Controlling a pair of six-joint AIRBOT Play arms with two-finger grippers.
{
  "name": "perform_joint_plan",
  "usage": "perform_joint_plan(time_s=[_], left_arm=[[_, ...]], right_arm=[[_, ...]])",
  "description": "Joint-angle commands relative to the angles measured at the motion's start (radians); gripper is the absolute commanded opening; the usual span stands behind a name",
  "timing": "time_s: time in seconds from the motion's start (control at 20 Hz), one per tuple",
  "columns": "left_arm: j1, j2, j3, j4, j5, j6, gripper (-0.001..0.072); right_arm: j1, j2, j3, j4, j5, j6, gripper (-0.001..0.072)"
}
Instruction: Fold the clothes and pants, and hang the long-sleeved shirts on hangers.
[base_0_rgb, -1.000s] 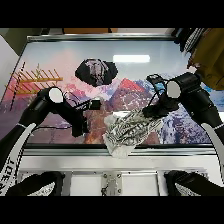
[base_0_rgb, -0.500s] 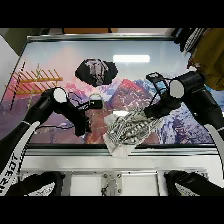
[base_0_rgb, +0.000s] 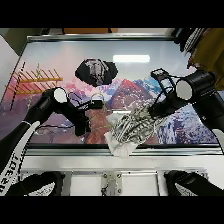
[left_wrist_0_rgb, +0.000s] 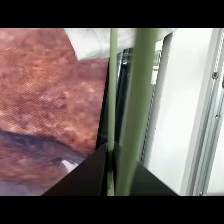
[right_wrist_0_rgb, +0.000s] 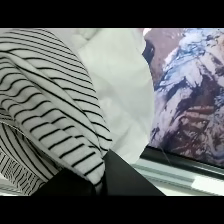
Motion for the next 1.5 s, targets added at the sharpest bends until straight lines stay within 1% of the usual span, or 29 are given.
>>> perform_joint_plan(time_s=[0.0,0.25,0.35,0.5,0.6,0.75,0.95,1.2,1.45], left_arm=[[0.000,0.000,0.000,-0.005,0.029,0.002,0.0011],[-0.064,-0.037,0.000,-0.006,0.053,0.026,0.0010],[-0.087,-0.052,0.000,-0.007,0.079,0.026,0.0010],[-0.090,-0.053,0.006,-0.032,0.132,0.026,0.0010],[-0.066,-0.053,0.006,-0.088,0.136,0.026,0.0011],[-0.032,-0.053,0.006,-0.111,0.135,0.026,0.0011],[-0.026,-0.053,0.006,-0.111,0.125,0.026,0.0011],[-0.026,-0.053,0.006,-0.111,0.126,0.026,0.0011],[-0.026,-0.053,0.006,-0.111,0.126,0.026,0.0011]], right_arm=[[0.010,0.002,0.003,0.009,0.000,0.000,0.0020],[0.059,0.008,0.005,0.019,-0.051,0.001,0.0020],[0.075,0.008,0.005,0.050,-0.067,0.000,0.0020],[0.083,0.008,0.005,0.155,-0.104,0.001,0.0019],[0.095,0.008,0.005,0.227,-0.138,0.001,0.0020],[0.124,0.008,0.005,0.290,-0.216,0.016,0.0020],[0.175,0.008,0.005,0.303,-0.319,0.054,0.0019],[0.246,0.002,0.005,0.331,-0.443,0.076,0.0019],[0.286,-0.023,0.005,0.361,-0.505,0.080,0.0019]])
